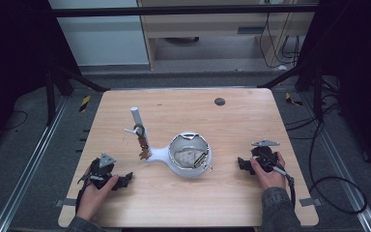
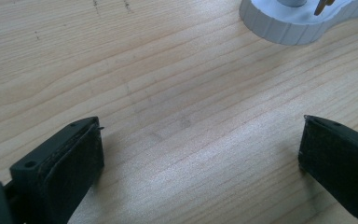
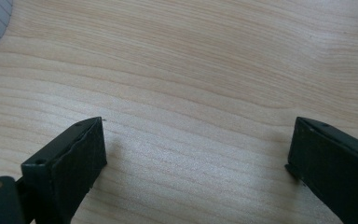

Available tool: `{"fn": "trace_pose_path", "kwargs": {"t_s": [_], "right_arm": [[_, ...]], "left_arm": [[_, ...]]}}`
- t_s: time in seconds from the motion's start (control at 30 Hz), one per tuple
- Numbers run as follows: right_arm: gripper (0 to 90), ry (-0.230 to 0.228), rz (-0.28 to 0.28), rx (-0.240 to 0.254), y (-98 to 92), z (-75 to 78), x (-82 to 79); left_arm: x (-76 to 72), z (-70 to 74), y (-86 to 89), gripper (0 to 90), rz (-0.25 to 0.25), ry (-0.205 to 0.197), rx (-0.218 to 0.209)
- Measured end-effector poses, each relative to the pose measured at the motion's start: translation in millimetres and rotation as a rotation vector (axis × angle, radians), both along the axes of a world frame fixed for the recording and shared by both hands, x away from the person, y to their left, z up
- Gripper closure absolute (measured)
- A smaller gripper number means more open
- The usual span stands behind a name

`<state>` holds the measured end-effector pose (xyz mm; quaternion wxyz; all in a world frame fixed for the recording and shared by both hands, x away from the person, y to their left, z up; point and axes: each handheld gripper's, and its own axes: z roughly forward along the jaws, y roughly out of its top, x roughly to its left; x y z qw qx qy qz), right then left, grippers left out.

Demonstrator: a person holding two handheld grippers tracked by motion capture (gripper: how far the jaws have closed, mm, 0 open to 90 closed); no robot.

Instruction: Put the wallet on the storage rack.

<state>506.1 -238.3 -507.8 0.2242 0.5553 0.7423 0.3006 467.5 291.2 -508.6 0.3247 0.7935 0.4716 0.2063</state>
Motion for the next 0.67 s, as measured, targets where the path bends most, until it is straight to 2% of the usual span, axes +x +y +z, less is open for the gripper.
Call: {"fn": "trace_pose_path", "kwargs": {"t_s": [0.23, 0.67], "right_arm": [[2.0, -0.047, -0.006, 0.009, 1.9, -4.7, -1.9], [2.0, -0.044, 0.004, 0.01, 3.9, -4.6, -8.3]], "left_arm": [[0.0, -0.2, -0.1, 0.0, 0.0, -0.002, -0.001], [0.8, 0.0, -0.2, 0.0, -0.01, 0.0, -0.002]]}}
